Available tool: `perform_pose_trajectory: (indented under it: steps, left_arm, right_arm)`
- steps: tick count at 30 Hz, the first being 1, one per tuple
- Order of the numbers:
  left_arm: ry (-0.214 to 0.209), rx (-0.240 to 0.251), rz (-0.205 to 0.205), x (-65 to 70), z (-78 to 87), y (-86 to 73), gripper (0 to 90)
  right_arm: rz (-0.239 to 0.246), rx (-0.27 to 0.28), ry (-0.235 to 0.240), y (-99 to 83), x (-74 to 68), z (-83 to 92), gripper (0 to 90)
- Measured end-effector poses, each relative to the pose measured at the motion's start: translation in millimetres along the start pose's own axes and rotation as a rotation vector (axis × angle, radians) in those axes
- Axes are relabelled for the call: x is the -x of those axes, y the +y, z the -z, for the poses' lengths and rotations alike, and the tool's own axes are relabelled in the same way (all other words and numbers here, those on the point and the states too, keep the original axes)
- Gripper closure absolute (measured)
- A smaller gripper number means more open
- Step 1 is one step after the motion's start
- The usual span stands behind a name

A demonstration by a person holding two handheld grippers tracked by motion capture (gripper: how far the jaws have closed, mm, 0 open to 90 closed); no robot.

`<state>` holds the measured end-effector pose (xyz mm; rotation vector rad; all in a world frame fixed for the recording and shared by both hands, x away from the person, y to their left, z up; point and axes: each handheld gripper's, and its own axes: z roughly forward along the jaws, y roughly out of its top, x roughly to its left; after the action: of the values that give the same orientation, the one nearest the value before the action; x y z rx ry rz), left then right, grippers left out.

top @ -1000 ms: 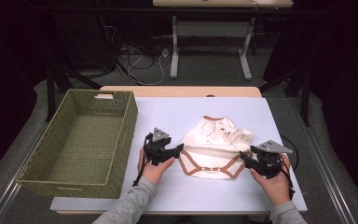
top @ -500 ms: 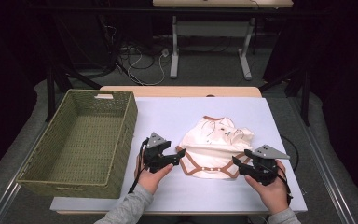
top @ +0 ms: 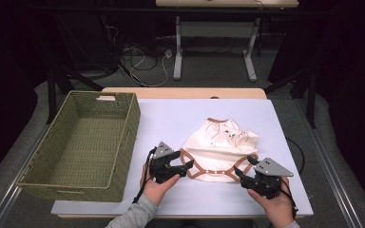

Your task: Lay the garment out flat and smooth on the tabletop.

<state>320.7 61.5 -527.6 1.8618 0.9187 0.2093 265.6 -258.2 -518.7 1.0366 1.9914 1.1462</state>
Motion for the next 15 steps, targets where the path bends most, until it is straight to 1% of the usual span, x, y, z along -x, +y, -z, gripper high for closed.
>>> perform_pose_trajectory:
  steps: [2,3,4,5,6,8,9,10,12,14,15]
  left_arm:
    - [0.003,-0.003,-0.022,0.5,-1.2,-1.3,34.6]
    - [0.005,-0.004,-0.019,1.3,-2.4,-2.5,34.6]
    - [0.010,-0.009,-0.027,0.6,-3.1,-2.9,34.6]
    - [0.009,-0.011,-0.022,0.1,-3.9,-3.6,34.6]
    - [0.012,-0.006,-0.012,0.4,-5.2,-4.5,34.6]
    - [0.000,-0.018,0.004,-0.2,-6.0,-5.3,34.6]
    - [0.003,-0.018,-0.006,-1.2,-6.4,-5.4,34.6]
    - [-0.001,-0.014,0.009,-0.9,-7.4,-6.1,34.7]
    - [0.002,-0.017,0.007,-1.5,-8.0,-6.6,34.6]
    - [-0.001,-0.016,0.012,-1.3,-8.9,-7.2,34.6]
    - [-0.003,-0.021,0.005,-1.8,-9.0,-7.4,34.6]
  right_arm:
    - [0.014,0.003,0.002,-2.5,0.4,-3.1,38.3]
    - [0.015,0.001,0.002,-3.8,0.3,-4.8,38.3]
    - [0.019,-0.012,0.001,-5.1,0.5,-6.1,38.3]
    - [0.024,-0.010,0.001,-6.1,0.9,-7.2,38.3]
    - [0.017,-0.012,-0.004,-6.7,0.6,-7.5,38.6]
    - [0.004,-0.016,0.007,-7.8,0.4,-8.1,42.8]
    - [0.002,-0.020,0.008,-8.6,0.3,-8.3,45.7]
    - [0.007,-0.012,0.007,-9.4,0.4,-9.4,48.1]
    - [0.014,-0.021,0.018,-11.5,1.0,-11.6,48.9]
    - [0.003,-0.010,0.048,-13.5,2.1,-13.2,49.7]
    - [-0.003,-0.003,0.062,-14.0,2.8,-13.8,49.6]
